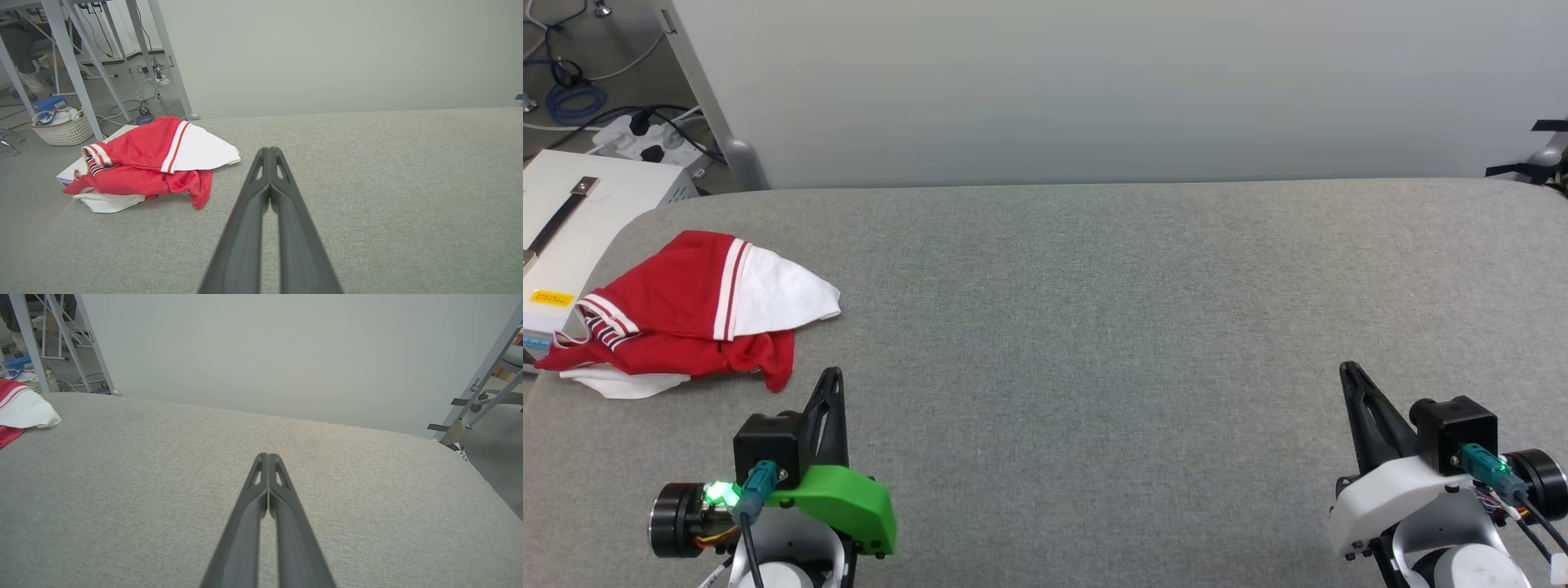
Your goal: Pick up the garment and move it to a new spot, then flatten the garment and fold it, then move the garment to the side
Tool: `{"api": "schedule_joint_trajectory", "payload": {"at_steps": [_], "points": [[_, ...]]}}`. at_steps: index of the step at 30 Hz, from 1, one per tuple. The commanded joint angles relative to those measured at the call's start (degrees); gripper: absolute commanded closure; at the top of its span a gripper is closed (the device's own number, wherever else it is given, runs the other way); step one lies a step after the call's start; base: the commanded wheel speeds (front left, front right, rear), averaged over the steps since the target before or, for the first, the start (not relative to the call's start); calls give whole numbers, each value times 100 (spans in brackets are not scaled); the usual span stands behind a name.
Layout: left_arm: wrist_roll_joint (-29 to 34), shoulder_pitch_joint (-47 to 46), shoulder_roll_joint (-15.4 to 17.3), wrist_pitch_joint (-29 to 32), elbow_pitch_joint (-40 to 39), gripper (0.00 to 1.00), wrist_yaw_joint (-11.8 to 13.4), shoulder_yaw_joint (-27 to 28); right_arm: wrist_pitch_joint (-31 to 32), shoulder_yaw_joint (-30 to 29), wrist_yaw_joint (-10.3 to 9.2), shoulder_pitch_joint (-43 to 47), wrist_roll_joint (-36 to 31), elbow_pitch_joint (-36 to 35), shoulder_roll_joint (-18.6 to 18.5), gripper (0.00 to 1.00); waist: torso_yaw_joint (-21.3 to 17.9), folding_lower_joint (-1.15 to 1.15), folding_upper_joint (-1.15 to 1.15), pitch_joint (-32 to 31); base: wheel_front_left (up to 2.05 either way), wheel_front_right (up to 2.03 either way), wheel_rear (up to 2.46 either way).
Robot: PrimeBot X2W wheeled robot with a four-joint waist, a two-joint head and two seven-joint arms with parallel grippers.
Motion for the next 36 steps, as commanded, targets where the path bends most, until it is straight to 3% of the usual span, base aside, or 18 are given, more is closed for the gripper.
{"api": "schedule_joint_trajectory", "payload": {"at_steps": [1,36], "points": [[57,6,-24,-4,-13,100,23,6,17,-10,-4,44,-55,-27,0,100,0,0,0,0,0,0,0],[57,6,-24,-4,-13,100,23,6,17,-10,-4,44,-55,-27,0,100,0,0,0,0,0,0,0]]}}
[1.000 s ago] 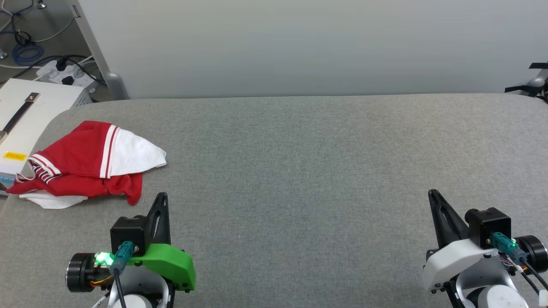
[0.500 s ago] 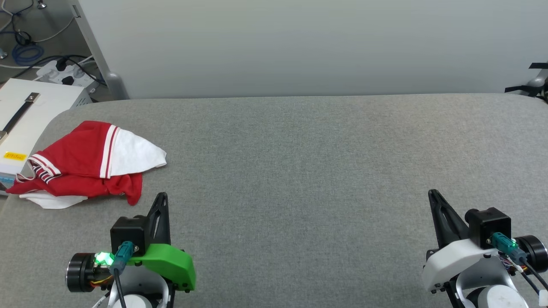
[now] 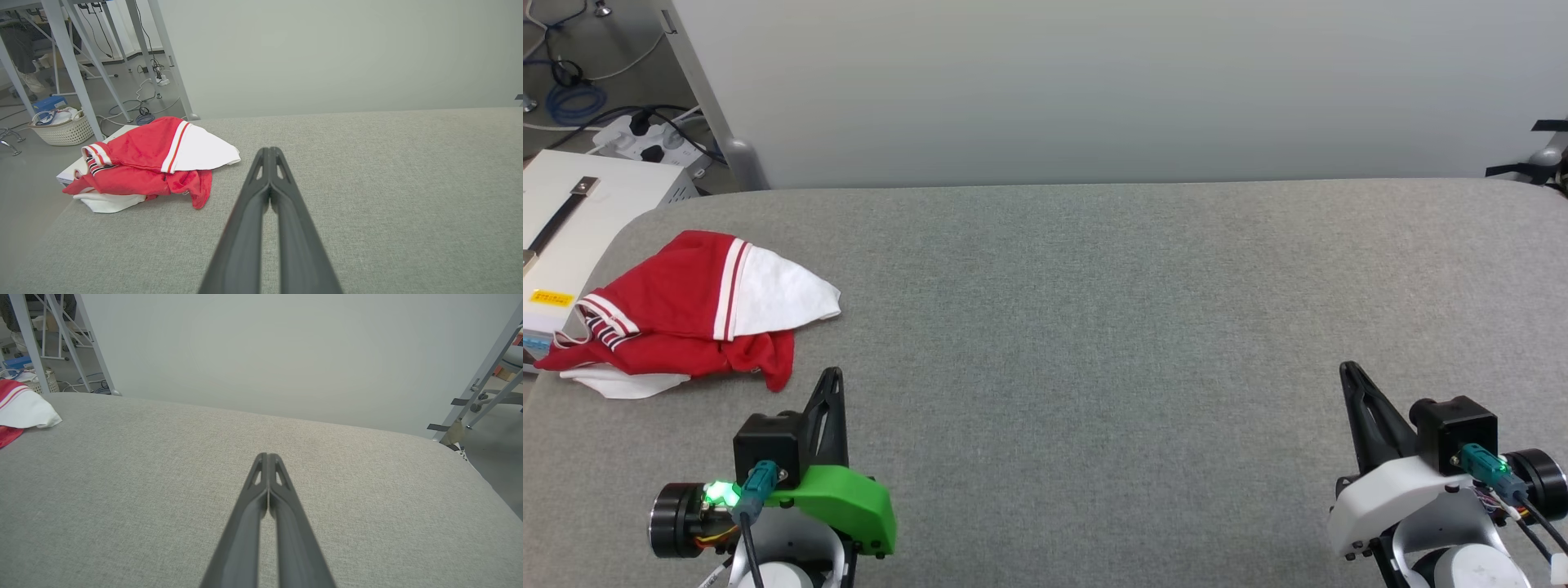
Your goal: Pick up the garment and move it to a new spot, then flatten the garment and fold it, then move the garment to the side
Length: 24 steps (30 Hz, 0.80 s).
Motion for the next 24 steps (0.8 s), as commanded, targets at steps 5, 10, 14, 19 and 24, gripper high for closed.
{"api": "schedule_joint_trajectory", "payload": {"at_steps": [5,10,14,19,24], "points": [[57,6,-24,-4,-13,100,23,4,17,-10,-4,44,-55,-27,0,100,0,0,0,0,0,0,0],[57,6,-24,-4,-13,100,23,4,17,-10,-4,44,-55,-27,0,100,0,0,0,0,0,0,0],[-2,0,2,-1,1,0,-1,-2,-1,1,0,0,5,2,0,0,0,0,0,0,0,0,0],[-47,1,1,-48,32,0,3,-17,-47,-6,0,9,58,27,0,0,-1,0,0,3,0,0,0],[-94,4,0,-106,72,0,6,-36,-104,-41,0,12,86,63,0,0,0,0,0,4,0,0,0]]}}
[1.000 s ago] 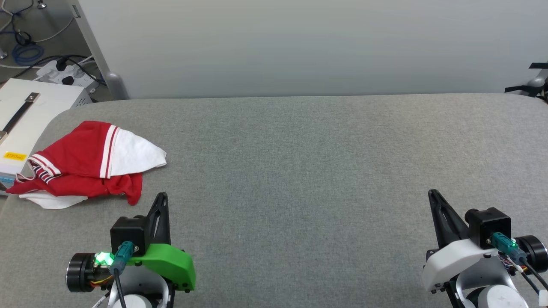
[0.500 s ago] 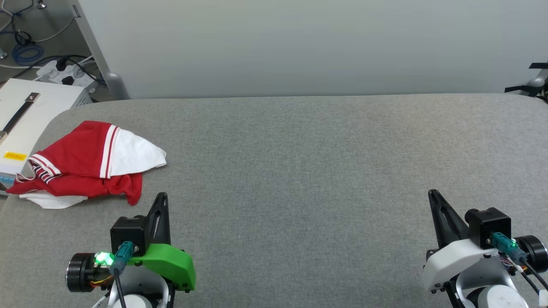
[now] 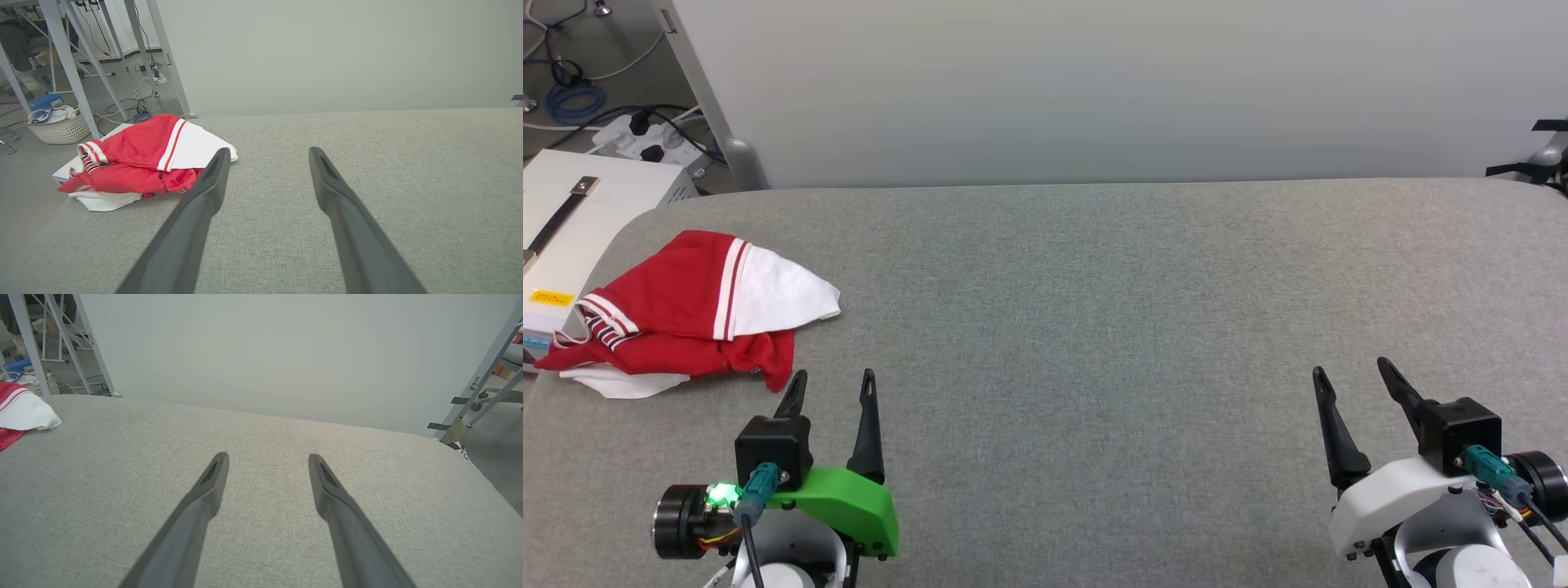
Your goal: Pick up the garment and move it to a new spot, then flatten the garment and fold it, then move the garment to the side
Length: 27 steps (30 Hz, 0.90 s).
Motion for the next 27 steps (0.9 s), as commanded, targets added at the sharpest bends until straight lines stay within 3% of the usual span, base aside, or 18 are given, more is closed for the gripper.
{"api": "schedule_joint_trajectory", "payload": {"at_steps": [1,27], "points": [[-53,5,-2,-60,34,0,7,-18,-61,-28,0,12,46,32,0,0,1,0,0,0,0,0,0],[-322,5,-8,-379,156,0,-16,-128,-375,-114,-1,24,309,58,0,0,8,0,0,27,0,0,0]]}}
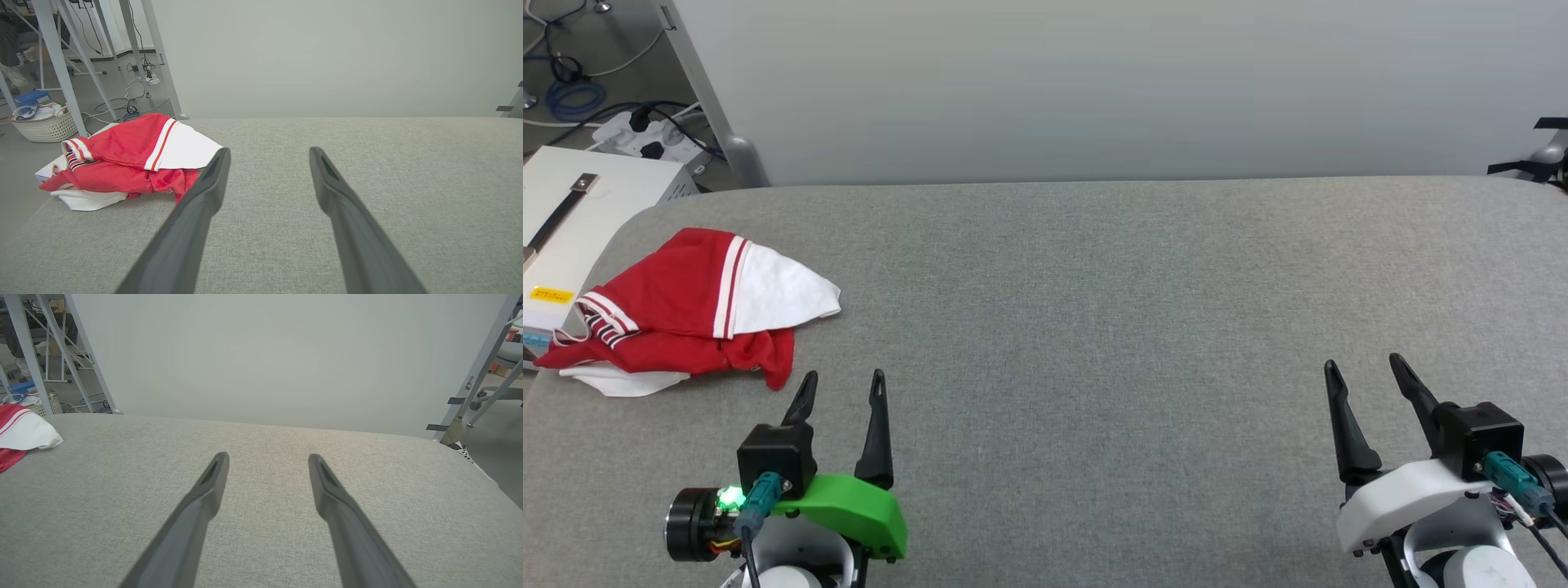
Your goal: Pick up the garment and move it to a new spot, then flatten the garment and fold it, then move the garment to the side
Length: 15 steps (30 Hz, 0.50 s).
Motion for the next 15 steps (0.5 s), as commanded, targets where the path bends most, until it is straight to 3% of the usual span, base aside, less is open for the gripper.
{"api": "schedule_joint_trajectory", "payload": {"at_steps": [1,15], "points": [[-69,4,-8,-70,-9,0,-16,-7,-70,-7,-1,24,77,-6,-1,0,0,0,0,5,0,0,0],[-188,13,-11,-239,-132,0,-31,-40,-236,43,-2,27,232,-197,-1,0,9,0,0,27,0,0,0]]}}
